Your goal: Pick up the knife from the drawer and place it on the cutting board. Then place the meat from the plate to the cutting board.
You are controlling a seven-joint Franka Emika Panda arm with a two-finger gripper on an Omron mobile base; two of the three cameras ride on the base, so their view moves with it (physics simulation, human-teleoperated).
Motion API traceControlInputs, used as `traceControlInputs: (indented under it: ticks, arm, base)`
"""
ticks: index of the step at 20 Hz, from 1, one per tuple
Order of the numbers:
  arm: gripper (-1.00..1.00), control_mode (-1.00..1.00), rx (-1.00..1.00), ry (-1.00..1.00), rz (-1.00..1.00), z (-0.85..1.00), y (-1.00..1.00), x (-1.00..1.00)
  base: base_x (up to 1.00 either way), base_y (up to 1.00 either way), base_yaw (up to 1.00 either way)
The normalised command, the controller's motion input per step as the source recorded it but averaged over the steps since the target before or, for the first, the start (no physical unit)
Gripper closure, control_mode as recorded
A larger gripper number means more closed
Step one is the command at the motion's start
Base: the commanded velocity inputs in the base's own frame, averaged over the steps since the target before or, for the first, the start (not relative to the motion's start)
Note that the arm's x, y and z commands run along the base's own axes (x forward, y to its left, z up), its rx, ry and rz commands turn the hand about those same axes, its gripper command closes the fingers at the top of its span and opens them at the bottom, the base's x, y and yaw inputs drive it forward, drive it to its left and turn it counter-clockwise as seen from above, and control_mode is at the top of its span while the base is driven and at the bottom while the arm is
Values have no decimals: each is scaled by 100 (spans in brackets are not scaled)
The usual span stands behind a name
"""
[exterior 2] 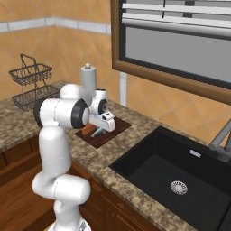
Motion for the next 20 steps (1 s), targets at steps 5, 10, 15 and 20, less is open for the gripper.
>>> traceControlInputs:
  ticks: [5, 10, 15, 20]
  arm:
    - [-100, -100, 0, -9, 0, -39, -4, 0]
    - [-100, -100, 0, -17, 0, -10, -10, -6]
    - [-100, -100, 0, -20, 0, 18, -25, -49]
    - [-100, -100, 0, -22, 0, 80, 4, -57]
  base:
    - [0, 0, 0]
    - [0, 0, 0]
    - [0, 0, 0]
    - [0, 0, 0]
